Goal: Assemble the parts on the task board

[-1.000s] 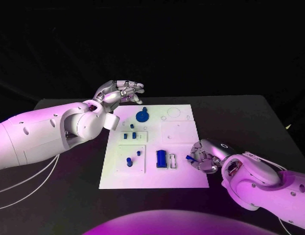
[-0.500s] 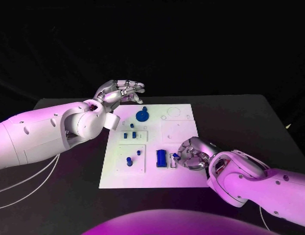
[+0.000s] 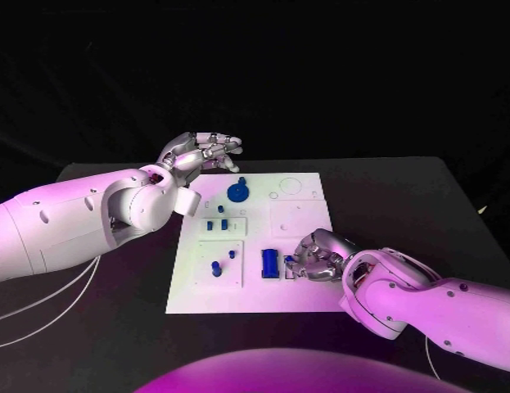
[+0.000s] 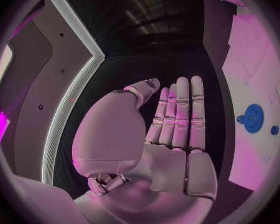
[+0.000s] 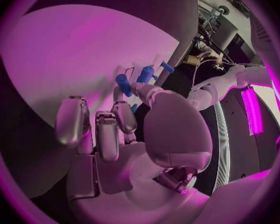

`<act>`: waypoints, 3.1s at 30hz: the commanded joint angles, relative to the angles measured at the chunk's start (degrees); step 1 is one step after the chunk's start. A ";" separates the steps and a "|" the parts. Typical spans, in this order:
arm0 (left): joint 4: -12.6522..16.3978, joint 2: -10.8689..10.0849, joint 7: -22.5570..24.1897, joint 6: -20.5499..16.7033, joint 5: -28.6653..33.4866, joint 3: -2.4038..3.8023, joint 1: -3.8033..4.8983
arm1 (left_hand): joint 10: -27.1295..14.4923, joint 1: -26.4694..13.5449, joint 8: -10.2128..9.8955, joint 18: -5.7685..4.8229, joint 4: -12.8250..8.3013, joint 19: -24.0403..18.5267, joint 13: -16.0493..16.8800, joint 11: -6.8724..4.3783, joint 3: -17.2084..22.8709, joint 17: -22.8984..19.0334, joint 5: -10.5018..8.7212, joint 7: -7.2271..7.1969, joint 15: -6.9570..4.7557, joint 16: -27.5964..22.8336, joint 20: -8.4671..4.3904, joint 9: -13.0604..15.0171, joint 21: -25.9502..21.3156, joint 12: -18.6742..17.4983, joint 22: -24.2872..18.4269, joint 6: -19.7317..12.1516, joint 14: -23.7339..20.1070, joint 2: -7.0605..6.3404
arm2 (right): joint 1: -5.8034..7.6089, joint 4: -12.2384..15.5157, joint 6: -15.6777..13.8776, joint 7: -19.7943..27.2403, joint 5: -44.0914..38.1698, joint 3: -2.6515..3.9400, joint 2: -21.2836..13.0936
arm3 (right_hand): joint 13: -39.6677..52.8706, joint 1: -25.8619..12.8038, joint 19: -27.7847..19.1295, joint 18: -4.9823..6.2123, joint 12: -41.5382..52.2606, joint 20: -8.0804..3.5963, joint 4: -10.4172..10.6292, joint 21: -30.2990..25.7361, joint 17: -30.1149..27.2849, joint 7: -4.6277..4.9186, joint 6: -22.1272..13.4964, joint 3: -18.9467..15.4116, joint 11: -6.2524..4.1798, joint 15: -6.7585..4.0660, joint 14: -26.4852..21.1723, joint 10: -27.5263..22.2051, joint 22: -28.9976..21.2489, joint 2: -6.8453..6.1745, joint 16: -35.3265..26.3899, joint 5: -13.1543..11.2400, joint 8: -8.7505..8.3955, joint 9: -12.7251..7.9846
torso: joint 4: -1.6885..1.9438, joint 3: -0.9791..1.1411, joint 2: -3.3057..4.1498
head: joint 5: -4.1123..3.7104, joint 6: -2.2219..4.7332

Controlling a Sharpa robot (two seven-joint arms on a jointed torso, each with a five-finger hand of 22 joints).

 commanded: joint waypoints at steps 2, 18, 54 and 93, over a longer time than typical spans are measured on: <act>0.17 0.10 0.27 0.94 0.17 0.03 0.03 | -0.02 -0.02 -0.32 0.65 -0.10 -0.06 0.10 0.25 -0.28 0.12 0.23 0.37 0.08 -0.19 0.36 0.07 -0.24 -0.37 -0.07 -0.04 -0.28 0.49 | -0.06 -0.39 1.27 -0.71 -0.56 -0.01 0.37 | 0.86 -1.72 0.16 -0.44 1.09 -0.16 0.63 0.00 9.40 -1.00 1.84 -1.00 -0.16 -0.02 4.88 0.95 7.47 -0.02 0.02 -1.75 0.06 -0.05 | 0.05 0.08 0.02 | -0.12 -0.02; 0.18 0.07 0.19 0.92 0.18 0.03 0.04 | -0.03 -0.06 -0.33 0.65 -0.07 -0.03 0.12 0.27 -0.30 0.15 0.23 0.38 0.09 -0.17 0.37 0.08 -0.26 -0.39 -0.08 -0.05 -0.28 0.53 | -0.07 -1.11 1.57 -1.66 -3.66 0.00 1.18 | 2.79 -3.16 0.31 -0.45 3.51 -0.41 1.93 0.02 9.32 -1.45 3.10 -2.34 -0.54 -0.34 4.86 2.39 7.55 0.09 -0.02 -3.86 0.49 -0.17 | 0.05 0.03 -0.01 | -0.13 -0.23; 0.11 -0.01 -0.20 0.79 0.17 0.03 0.05 | -0.06 -0.19 -0.35 0.64 0.04 -0.01 0.14 0.30 -0.36 0.22 0.23 0.41 0.12 -0.16 0.40 0.08 -0.32 -0.45 -0.12 -0.07 -0.30 0.60 | -0.07 -0.21 2.61 -1.48 -4.29 -0.01 0.57 | 3.39 -8.88 0.43 -0.43 3.63 -0.53 7.84 -0.74 9.18 -1.45 3.71 -10.09 -0.53 -0.38 4.84 2.57 7.66 -0.93 -0.12 -8.60 0.62 -0.91 | -0.04 0.04 -0.05 | 0.18 -0.63; 0.04 -0.10 -0.19 0.90 0.17 0.03 0.03 | -0.07 -0.22 -0.35 0.64 0.09 -0.01 0.14 0.31 -0.35 0.23 0.24 0.41 0.13 -0.16 0.40 0.08 -0.34 -0.47 -0.13 -0.08 -0.30 0.66 | -0.46 3.07 6.24 2.70 -4.98 -0.04 -4.18 | 3.66 -3.35 0.65 -0.54 3.62 -0.58 6.20 -0.41 9.83 -1.55 3.51 -12.89 -0.62 -0.44 4.96 2.63 8.04 -0.72 0.10 -8.98 0.64 -1.18 | 0.08 -0.02 0.04 | -0.29 -0.12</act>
